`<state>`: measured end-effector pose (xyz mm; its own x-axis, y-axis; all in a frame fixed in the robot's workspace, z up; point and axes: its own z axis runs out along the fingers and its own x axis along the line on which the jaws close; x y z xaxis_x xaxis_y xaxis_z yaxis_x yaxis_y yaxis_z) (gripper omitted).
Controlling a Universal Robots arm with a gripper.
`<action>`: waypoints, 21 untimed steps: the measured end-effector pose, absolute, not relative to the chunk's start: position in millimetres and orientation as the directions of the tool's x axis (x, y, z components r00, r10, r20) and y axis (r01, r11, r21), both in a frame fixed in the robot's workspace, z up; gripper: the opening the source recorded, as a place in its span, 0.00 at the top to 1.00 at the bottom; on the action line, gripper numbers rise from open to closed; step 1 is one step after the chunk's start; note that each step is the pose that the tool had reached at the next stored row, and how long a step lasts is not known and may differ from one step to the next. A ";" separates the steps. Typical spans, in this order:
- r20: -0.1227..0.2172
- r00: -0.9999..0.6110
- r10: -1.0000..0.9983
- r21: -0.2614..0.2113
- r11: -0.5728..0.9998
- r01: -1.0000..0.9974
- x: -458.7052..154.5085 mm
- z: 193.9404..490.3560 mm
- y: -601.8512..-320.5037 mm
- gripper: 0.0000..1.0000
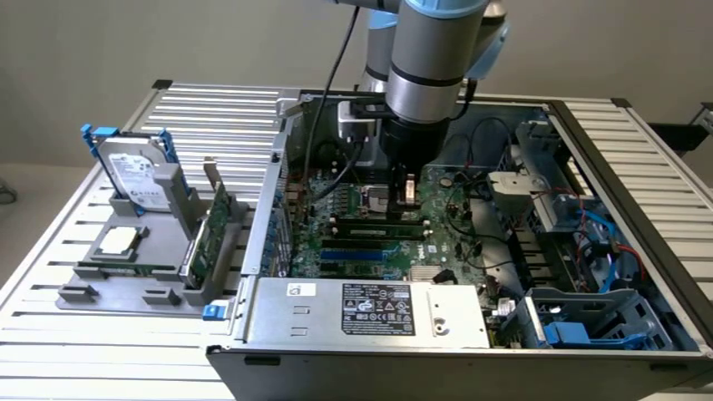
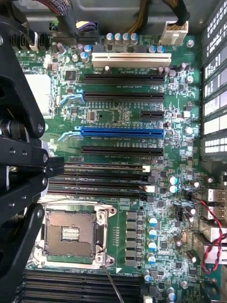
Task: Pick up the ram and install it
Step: 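Press down the ram until it locks into place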
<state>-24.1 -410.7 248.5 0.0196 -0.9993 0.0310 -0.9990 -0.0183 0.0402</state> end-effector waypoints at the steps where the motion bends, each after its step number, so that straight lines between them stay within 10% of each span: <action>1: 0.031 0.020 -0.999 0.042 -0.018 -0.999 -24.8 249.0 -410.7 0.89; 21: 0.032 0.004 -0.999 0.046 -0.002 -0.999 -26.7 249.6 -411.3 0.89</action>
